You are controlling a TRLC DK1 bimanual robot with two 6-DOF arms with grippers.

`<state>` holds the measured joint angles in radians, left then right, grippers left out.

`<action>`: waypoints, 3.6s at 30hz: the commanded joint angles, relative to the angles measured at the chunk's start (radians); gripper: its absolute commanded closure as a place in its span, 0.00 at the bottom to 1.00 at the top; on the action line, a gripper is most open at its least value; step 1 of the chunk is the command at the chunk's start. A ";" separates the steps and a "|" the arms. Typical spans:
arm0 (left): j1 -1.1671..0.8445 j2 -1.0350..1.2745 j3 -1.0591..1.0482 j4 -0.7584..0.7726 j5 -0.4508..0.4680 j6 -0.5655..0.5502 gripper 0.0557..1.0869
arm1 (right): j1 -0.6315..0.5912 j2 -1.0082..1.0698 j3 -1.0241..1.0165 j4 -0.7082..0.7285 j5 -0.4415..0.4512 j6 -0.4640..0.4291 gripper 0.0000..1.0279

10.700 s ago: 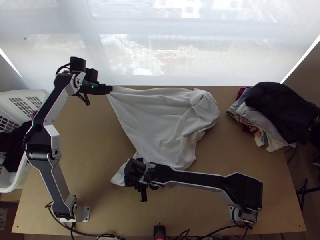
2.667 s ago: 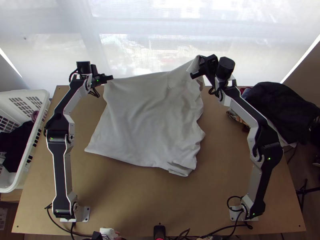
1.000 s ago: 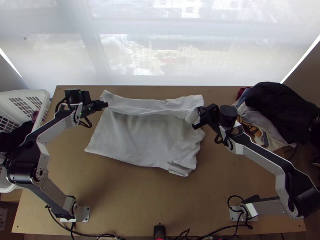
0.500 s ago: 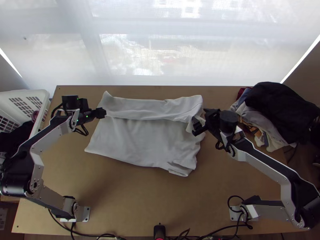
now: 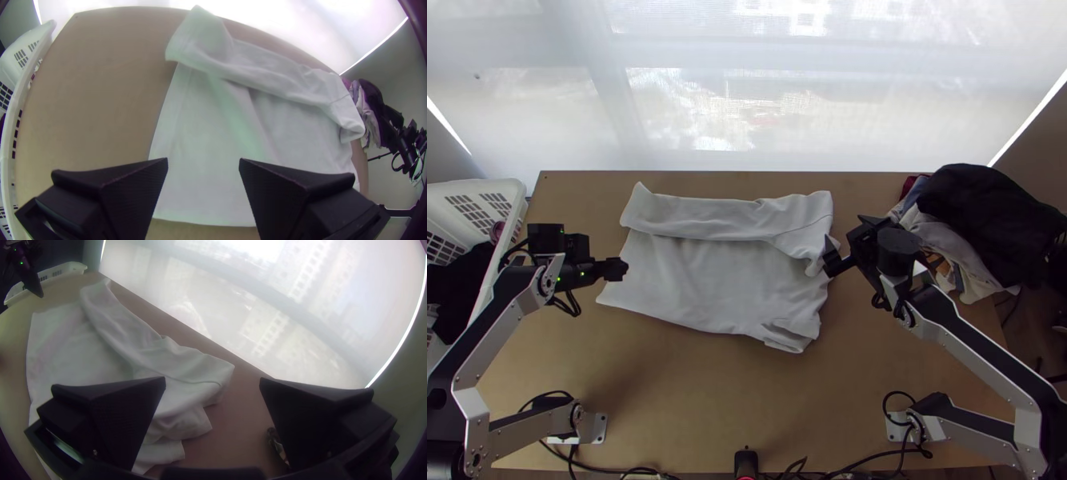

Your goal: Fold the t-shirt

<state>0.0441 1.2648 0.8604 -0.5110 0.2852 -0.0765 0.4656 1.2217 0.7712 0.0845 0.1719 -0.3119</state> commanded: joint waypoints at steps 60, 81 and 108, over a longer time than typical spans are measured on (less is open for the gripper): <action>-0.066 0.070 0.195 0.032 -0.204 -0.063 0.97 | 0.637 -0.090 0.020 -0.701 -0.255 0.094 0.09; -0.084 0.173 0.296 0.032 -0.204 -0.071 0.97 | 0.636 0.252 0.033 -0.466 -0.307 0.137 0.18; -0.085 0.160 0.295 0.006 -0.204 -0.059 0.97 | 0.482 0.371 0.045 -0.338 -0.353 0.111 0.76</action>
<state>-0.0437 1.4307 1.1557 -0.5003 0.0814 -0.1413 0.9718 1.5661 0.8036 -0.2661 -0.1486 -0.1913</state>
